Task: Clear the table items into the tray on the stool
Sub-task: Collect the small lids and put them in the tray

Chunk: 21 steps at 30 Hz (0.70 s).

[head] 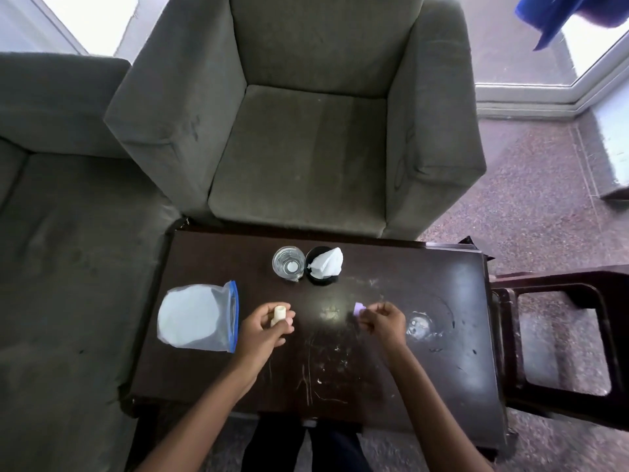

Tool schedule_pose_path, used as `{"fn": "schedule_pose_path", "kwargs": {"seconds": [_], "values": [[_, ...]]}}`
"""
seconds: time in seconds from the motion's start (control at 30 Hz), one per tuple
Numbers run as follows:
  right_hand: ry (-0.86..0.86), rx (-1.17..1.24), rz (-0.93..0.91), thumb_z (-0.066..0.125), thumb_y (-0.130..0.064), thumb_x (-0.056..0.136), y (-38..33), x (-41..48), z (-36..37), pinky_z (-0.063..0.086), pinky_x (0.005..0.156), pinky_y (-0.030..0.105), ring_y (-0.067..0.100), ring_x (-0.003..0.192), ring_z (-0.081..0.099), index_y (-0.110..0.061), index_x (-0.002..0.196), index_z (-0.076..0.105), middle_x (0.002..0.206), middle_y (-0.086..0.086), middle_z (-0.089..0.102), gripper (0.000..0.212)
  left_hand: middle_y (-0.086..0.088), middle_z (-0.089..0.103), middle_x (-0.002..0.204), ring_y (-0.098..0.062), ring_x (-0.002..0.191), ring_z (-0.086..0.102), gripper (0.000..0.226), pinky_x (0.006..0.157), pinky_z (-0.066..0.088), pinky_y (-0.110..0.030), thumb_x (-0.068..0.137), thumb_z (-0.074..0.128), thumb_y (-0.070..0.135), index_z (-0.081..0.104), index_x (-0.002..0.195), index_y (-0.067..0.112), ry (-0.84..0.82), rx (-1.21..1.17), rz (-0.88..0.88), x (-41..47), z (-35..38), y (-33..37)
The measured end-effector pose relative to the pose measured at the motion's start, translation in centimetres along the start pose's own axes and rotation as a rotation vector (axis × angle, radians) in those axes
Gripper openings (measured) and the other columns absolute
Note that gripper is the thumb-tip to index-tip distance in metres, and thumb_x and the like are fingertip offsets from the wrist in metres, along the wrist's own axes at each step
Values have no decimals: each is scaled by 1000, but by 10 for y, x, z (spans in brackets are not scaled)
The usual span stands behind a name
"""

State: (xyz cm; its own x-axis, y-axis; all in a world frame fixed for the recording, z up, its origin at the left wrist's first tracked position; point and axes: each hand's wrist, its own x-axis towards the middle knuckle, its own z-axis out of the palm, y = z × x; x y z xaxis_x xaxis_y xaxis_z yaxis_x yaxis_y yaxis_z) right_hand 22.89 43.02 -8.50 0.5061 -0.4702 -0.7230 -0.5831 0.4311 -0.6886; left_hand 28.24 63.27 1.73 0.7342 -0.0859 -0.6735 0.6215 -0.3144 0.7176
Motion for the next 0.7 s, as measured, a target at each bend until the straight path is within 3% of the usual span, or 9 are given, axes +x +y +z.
{"fn": "schedule_pose_path", "kwargs": {"seconds": [0.23, 0.5, 0.7], "values": [[-138, 385, -56, 52, 14, 83, -29, -96, -3, 46, 45, 20, 10, 44, 52, -6, 68, 47, 61, 11, 61, 26, -2, 70, 97, -14, 78, 64, 21, 65, 48, -22, 86, 60, 5, 63, 98, 23, -144, 1, 200, -37, -13, 30], [-88, 460, -193, 55, 16, 79, -23, -204, 2, 48, 46, 23, 16, 46, 57, -9, 65, 44, 60, 14, 61, 30, -4, 69, 89, -1, 59, 62, 23, 53, 48, -14, 85, 60, -1, 65, 97, 18, -309, 18, 408, -74, -48, 28], [40, 574, -248, 58, 15, 77, 2, -258, -3, 49, 46, 24, 19, 48, 54, -2, 82, 54, 68, 18, 56, 19, -3, 69, 87, -1, 59, 62, 25, 52, 48, -14, 85, 59, -2, 65, 98, 18, -438, 28, 434, -99, -54, 6]]}}
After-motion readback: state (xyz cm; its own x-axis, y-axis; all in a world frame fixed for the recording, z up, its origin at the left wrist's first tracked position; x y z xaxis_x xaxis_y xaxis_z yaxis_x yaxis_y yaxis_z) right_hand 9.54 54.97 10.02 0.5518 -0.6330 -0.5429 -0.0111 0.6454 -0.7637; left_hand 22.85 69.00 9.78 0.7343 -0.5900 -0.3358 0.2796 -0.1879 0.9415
